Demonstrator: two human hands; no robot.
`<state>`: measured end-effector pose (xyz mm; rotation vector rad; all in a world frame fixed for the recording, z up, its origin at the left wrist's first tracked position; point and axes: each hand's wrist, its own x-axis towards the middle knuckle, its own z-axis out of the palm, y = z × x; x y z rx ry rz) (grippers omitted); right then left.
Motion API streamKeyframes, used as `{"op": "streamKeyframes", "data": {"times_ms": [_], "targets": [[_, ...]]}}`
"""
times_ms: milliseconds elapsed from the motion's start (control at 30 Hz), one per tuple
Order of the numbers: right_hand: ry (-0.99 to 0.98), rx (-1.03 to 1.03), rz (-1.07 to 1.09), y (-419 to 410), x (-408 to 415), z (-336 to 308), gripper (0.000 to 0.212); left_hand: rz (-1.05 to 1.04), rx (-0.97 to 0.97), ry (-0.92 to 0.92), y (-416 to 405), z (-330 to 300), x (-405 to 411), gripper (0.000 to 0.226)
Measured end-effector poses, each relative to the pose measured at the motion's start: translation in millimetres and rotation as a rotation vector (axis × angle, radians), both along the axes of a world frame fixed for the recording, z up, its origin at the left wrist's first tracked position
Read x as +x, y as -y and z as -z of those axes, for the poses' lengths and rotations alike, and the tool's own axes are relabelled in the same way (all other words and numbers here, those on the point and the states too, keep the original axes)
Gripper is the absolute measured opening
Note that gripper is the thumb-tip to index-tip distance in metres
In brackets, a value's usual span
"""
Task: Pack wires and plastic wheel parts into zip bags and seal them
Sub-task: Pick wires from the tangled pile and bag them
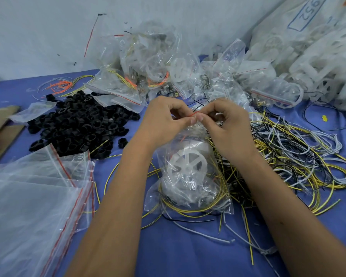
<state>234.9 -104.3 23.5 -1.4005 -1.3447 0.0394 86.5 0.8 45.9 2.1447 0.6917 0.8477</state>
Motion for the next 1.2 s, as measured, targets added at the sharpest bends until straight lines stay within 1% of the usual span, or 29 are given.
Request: {"op": "streamKeyframes", "data": {"times_ms": [133,267,400,533,600,833,967,1100,1200], "targets": [[-0.014,0.008,0.008,0,1,0,0.007,-0.054,-0.032,0.000,-2,4,-3,0.013],[-0.037,-0.011,0.010,0,1,1,0.003,-0.020,-0.011,-0.031,-1,3,-1,0.013],[-0.084,-0.039,-0.009,0,1,1,0.005,-0.027,-0.020,-0.026,-1,1,-4,0.015],[-0.104,-0.049,0.010,0,2,2,0.004,-0.029,-0.019,-0.027,0,3,-5,0.027],[-0.121,-0.057,0.012,-1,2,3,0.004,-0.028,-0.014,-0.032,1,4,-4,0.030],[-0.163,-0.074,0.050,-1,5,3,0.005,-0.082,-0.063,-0.004,-3,6,-7,0.018],[-0.146,-0.088,0.047,-1,4,5,0.005,-0.052,-0.050,-0.073,-5,6,-8,0.020],[-0.174,-0.094,0.061,0,5,3,0.007,-0.054,-0.050,-0.063,-7,6,-9,0.014],[-0.193,-0.099,0.067,0,5,1,0.008,-0.067,-0.042,-0.053,-10,7,-12,0.013]]}}
